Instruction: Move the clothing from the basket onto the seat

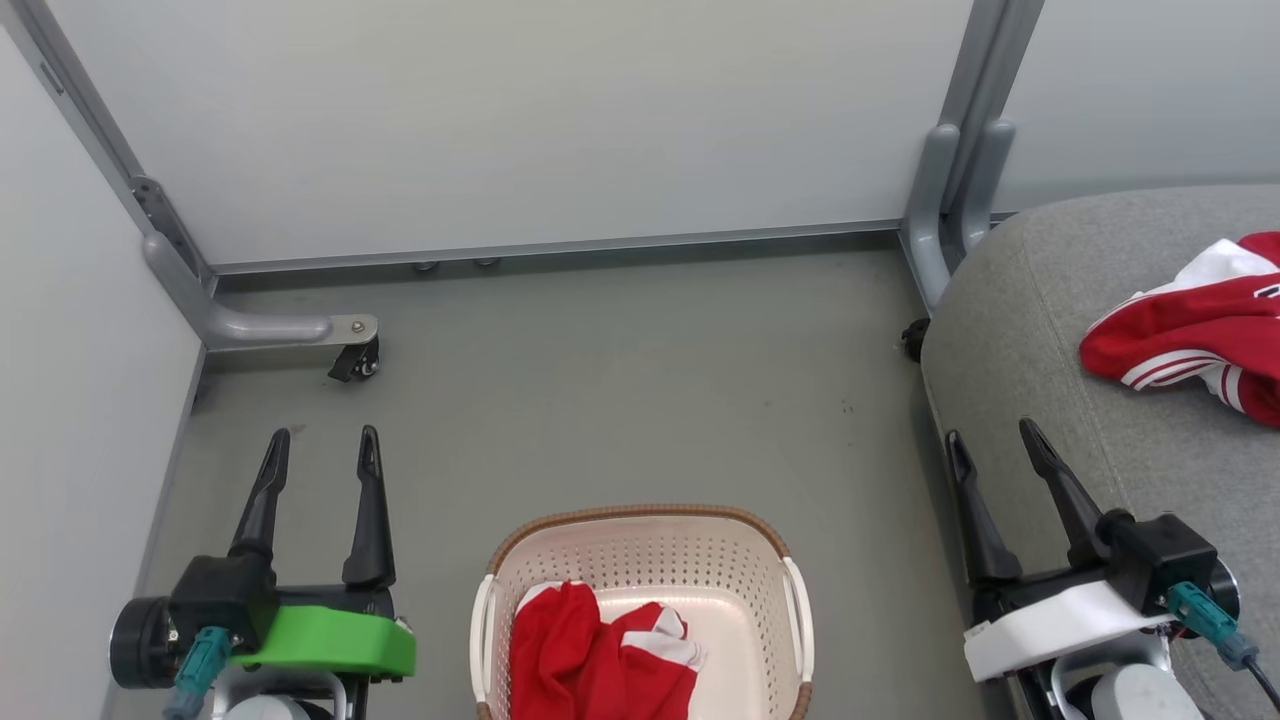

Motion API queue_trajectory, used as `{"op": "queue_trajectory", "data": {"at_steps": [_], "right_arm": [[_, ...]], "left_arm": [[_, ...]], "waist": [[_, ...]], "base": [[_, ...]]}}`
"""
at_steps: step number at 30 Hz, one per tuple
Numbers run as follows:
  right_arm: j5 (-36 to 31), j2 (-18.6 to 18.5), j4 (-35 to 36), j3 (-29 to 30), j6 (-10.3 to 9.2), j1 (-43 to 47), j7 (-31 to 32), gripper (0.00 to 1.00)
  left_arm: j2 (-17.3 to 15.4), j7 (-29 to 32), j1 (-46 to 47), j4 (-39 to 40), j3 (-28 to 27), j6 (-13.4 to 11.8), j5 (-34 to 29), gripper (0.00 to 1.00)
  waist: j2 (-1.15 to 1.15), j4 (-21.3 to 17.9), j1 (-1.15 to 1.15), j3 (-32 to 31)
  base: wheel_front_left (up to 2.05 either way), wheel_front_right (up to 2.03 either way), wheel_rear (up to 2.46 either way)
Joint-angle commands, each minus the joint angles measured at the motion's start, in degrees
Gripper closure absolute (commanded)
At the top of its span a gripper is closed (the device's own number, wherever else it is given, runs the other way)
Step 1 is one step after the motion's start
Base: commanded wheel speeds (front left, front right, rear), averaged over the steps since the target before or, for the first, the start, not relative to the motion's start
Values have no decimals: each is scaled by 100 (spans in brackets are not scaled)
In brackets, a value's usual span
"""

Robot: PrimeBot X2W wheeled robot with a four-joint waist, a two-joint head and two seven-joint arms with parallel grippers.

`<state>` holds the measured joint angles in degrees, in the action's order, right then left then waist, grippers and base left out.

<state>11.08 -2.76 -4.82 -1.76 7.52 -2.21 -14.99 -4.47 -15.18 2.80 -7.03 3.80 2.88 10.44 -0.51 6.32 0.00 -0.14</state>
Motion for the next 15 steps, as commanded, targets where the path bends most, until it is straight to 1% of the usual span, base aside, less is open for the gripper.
{"op": "queue_trajectory", "data": {"at_steps": [1,7,15], "right_arm": [[20,-15,34,29,-6,141,-17,0],[78,-14,149,62,-6,328,-17,0],[90,-13,138,80,-6,345,-17,0]], "left_arm": [[15,6,-122,43,-16,34,-47,0],[62,6,-190,108,-30,102,-119,0],[86,6,-191,67,-71,159,-165,0]], "waist": [[51,9,0,-13],[51,28,0,-25],[51,20,0,-23]], "base": [[0,0,0],[0,0,0],[0,0,0]]}}
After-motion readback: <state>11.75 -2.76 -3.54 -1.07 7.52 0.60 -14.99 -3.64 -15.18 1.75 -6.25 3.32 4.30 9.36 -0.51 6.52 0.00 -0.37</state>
